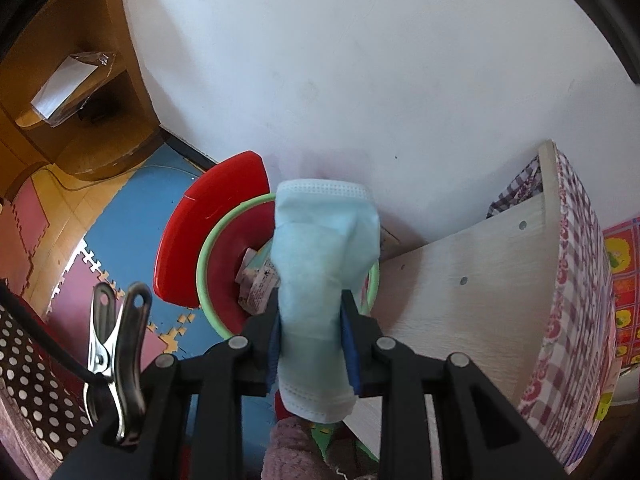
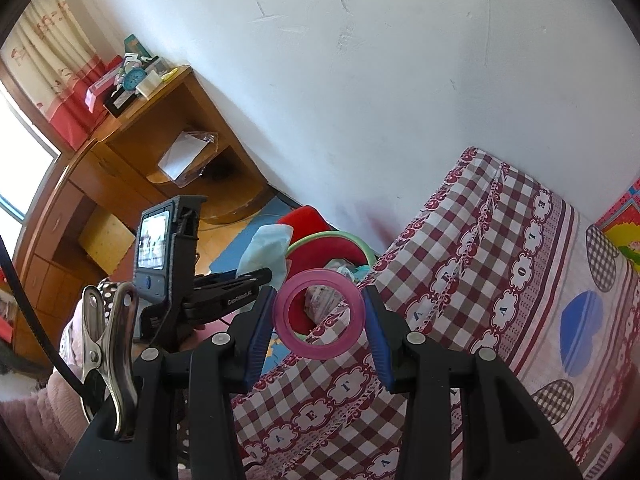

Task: Collect trash
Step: 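Open left tool over the bucket to drop the mask while right tool opens to drop the pink ring, then move both open tools away from the bucket back over the bed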

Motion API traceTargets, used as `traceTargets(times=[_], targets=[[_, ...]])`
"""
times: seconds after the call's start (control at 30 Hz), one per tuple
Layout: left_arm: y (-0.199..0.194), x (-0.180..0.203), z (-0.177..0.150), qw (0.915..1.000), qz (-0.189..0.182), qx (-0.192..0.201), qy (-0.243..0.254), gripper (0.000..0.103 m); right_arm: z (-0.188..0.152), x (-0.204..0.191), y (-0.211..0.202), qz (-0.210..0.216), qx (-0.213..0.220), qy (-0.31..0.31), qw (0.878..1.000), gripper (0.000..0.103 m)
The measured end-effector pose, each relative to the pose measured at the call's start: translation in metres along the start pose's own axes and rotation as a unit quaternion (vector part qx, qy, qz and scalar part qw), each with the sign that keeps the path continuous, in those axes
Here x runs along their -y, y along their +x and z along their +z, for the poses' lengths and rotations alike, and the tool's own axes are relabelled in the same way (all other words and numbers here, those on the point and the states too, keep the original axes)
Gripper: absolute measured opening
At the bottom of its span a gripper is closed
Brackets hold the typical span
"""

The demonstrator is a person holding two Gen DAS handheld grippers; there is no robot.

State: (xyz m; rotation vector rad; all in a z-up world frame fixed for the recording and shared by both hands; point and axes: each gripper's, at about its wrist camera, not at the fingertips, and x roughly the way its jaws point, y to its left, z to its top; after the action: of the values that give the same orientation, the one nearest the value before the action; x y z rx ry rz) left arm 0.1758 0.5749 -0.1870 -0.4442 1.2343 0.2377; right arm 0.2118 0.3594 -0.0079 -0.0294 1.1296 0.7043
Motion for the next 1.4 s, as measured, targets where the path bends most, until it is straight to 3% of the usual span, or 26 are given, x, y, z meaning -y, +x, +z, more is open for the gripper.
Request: traceTargets(times=[0.17,1.1,1.4], targets=[[0.003,0.000,0.004,1.0000,0.001,0.002,0.003,0.043,0.005,0.002,0.005,0.002,-0.002,0.003,1.000,0.044],[-0.050,-0.049,-0.002,0.9983,0.015,0.023,-0.051,0.043,0.046,-0.045,0.098,0.046,-0.045,-0.037,0.997,0.044],[-0.054,-0.058,-0.003,0.9978,0.016,0.024,-0.060,0.043,0.052,-0.053,0.111,0.025,-0.046,-0.044,0.998,0.056]])
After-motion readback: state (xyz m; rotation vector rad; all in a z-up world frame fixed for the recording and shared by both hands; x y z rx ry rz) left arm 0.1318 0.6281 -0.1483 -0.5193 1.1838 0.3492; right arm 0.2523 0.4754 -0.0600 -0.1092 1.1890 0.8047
